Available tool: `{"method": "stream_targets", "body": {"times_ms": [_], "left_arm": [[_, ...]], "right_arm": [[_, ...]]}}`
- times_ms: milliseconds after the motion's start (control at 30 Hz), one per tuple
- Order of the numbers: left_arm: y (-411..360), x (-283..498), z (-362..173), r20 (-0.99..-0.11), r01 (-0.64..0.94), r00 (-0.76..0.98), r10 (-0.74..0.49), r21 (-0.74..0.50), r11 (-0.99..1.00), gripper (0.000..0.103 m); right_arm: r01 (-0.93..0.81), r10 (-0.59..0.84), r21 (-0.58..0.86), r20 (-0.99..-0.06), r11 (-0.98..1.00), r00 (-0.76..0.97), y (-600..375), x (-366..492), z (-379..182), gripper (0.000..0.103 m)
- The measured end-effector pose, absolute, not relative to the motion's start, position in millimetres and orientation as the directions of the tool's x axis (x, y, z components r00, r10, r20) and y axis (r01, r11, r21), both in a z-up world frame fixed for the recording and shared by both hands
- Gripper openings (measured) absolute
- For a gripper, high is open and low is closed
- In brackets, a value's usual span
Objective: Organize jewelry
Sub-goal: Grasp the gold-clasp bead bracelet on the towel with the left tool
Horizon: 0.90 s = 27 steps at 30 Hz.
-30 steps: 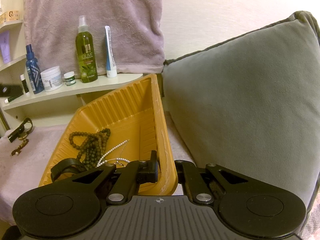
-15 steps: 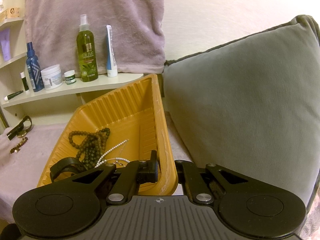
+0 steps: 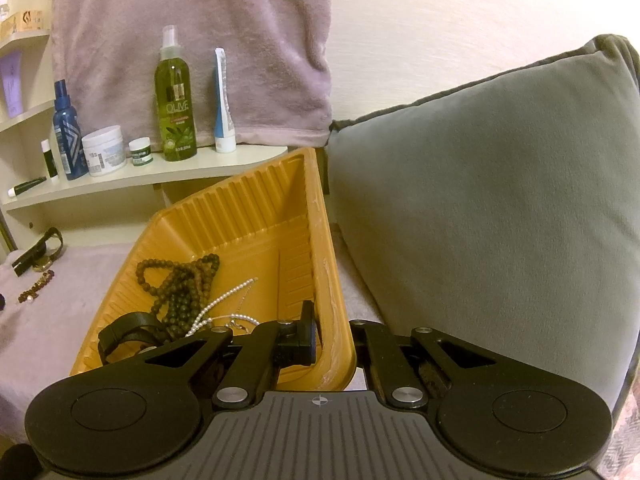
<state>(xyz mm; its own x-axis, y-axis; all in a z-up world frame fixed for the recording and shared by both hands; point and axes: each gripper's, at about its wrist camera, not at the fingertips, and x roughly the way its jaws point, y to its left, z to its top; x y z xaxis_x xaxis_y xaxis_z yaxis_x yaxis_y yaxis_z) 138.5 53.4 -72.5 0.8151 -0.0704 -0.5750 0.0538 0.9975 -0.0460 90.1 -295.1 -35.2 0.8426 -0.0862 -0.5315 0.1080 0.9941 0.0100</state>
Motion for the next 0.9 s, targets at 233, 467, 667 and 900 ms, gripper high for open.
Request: {"method": "stream_targets", "body": {"times_ms": [233, 467, 667, 900], "left_arm": [[45, 151, -87, -0.578, 0.063, 0.814, -0.058, -0.013, 0.998, 0.038], [42, 173, -100, -0.586, 0.079, 0.807, -0.072, -0.013, 0.997, 0.034], [38, 187, -107, -0.601, 0.088, 0.795, -0.081, -0.019, 0.996, 0.022], [41, 198, -111, -0.605, 0.068, 0.793, -0.067, -0.021, 0.997, 0.02]], "right_arm": [[0.115, -0.095, 0.005, -0.536, 0.993, 0.839, -297, 90, -38, 0.005], [0.117, -0.097, 0.002, -0.545, 0.993, 0.833, -300, 90, -39, 0.005], [0.12, -0.101, -0.002, -0.549, 0.993, 0.829, -299, 94, -38, 0.005], [0.12, -0.102, -0.003, -0.55, 0.993, 0.829, -298, 94, -38, 0.005]]}}
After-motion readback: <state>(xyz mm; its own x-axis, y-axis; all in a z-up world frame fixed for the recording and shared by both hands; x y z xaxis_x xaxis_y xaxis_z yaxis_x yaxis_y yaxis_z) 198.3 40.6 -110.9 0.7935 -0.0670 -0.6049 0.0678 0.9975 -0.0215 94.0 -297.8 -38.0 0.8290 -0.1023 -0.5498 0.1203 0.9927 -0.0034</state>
